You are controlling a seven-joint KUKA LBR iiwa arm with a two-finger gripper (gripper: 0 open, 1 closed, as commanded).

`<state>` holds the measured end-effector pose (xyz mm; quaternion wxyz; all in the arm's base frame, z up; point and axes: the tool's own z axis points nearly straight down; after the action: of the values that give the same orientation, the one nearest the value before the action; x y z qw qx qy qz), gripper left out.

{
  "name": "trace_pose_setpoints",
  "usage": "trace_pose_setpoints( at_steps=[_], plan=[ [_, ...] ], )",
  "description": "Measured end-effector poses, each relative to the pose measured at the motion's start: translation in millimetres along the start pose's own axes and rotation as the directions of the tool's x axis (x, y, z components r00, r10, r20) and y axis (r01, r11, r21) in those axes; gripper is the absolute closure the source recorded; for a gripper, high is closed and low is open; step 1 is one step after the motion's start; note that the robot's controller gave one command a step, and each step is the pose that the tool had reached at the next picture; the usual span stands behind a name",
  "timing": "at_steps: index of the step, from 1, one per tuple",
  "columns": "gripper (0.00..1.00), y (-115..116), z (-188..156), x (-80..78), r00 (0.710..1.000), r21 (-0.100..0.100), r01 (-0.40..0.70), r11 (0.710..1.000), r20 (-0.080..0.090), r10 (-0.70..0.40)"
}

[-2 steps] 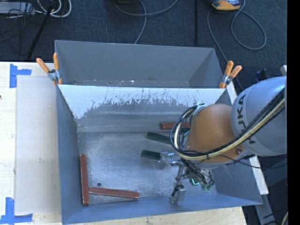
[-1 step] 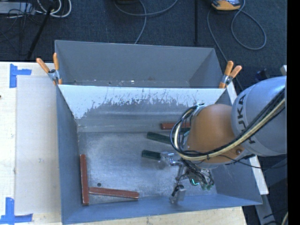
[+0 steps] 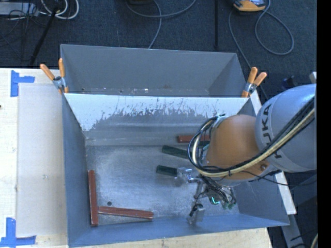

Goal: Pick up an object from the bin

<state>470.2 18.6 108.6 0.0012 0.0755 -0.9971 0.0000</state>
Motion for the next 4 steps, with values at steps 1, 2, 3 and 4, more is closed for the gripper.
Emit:
trace_pose_setpoints(
  at_steps=[1, 2, 3, 4],
  plan=[
    [0.00, -169, 7, 22.8, 0.994, 0.004, 0.113, 0.994, 0.002, -0.113],
    [0.00, -160, -37, -48.0, 0.998, 0.002, 0.066, 0.998, 0.012, -0.067],
    [0.00, -110, -36, -91.2, 1.000, -0.002, -0.008, 1.000, 0.007, 0.008],
    [0.00, -8, 18, -108.5, 0.995, -0.005, 0.098, 0.995, 0.000, -0.098]
  ],
)
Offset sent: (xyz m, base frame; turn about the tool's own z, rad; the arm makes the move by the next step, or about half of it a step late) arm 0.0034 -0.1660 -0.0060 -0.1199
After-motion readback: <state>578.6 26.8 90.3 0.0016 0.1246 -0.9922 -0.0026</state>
